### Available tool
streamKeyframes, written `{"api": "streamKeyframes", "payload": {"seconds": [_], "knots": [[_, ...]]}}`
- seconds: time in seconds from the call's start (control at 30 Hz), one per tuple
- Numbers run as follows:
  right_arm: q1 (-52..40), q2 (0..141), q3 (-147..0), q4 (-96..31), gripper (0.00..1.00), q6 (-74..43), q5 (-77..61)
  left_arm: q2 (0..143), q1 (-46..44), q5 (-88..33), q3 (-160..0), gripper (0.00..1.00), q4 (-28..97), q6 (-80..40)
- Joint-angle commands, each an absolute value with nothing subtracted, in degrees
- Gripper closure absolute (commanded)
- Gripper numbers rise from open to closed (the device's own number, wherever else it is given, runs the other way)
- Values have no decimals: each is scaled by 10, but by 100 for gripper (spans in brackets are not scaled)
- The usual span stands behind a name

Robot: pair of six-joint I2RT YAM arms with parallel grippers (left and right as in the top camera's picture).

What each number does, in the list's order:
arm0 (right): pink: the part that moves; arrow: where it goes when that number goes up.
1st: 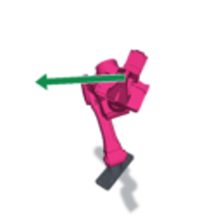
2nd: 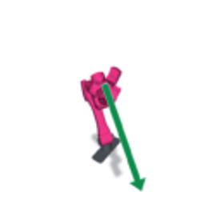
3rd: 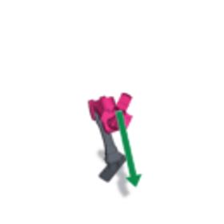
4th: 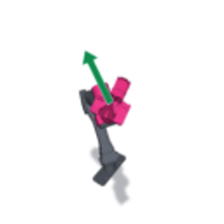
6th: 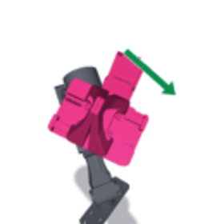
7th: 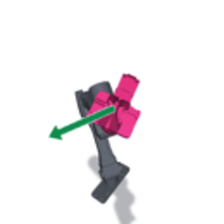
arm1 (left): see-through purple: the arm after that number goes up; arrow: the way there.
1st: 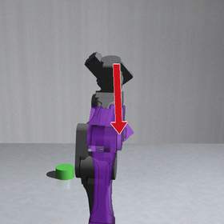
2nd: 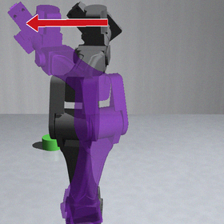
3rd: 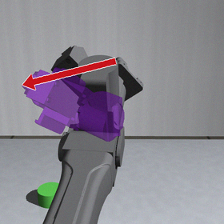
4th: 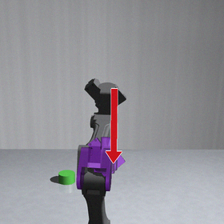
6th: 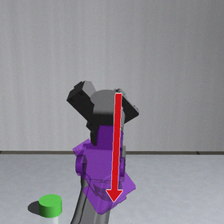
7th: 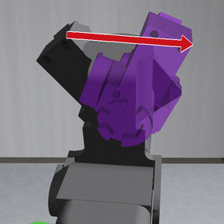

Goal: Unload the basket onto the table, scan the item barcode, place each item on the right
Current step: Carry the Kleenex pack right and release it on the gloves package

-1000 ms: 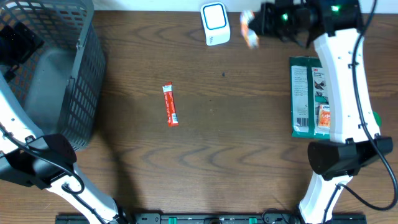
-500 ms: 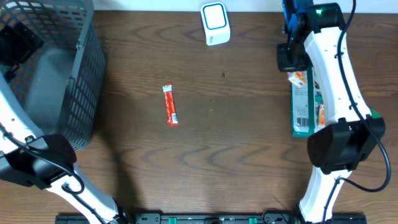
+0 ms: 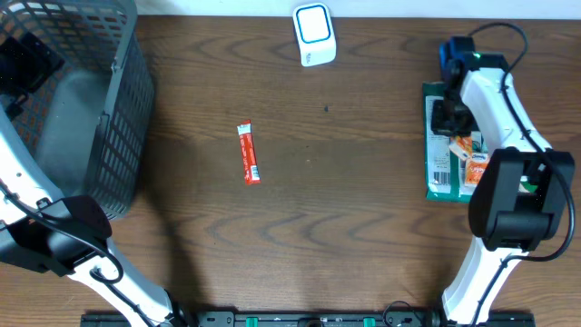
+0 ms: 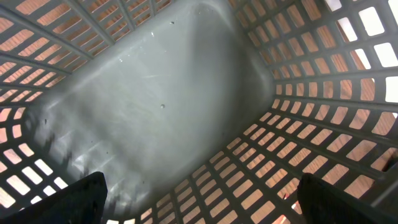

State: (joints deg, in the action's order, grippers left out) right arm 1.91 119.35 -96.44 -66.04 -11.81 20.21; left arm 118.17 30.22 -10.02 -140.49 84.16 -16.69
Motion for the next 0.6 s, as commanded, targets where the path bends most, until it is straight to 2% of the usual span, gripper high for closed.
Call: {"api": "streamKeyframes", "payload": {"seconds": [0.0,0.07,0.17,0.2,0.23,0.57], "knots": [[41,1193,-947,-651,92,-128,196,1169,302,-98,-1414,2,844,-168],[49,1193,-943,-648,53,-128,170,1169,302,-98,-1414,2,844,-168],[50,1193,-943,-647,21,-128,159,1169,302,-98,-1414,2,844,-168],[49,1193,-943,-647,7,-128,159,1169,302,-98,-1414,2,844,-168],[49,1193,-943,-647,1,-128,159,1169,302,-98,-1414,2,844,-168],[49,1193,-943,-658,1,-128,159,1169,302,-98,-1414,2,844,-168]]}}
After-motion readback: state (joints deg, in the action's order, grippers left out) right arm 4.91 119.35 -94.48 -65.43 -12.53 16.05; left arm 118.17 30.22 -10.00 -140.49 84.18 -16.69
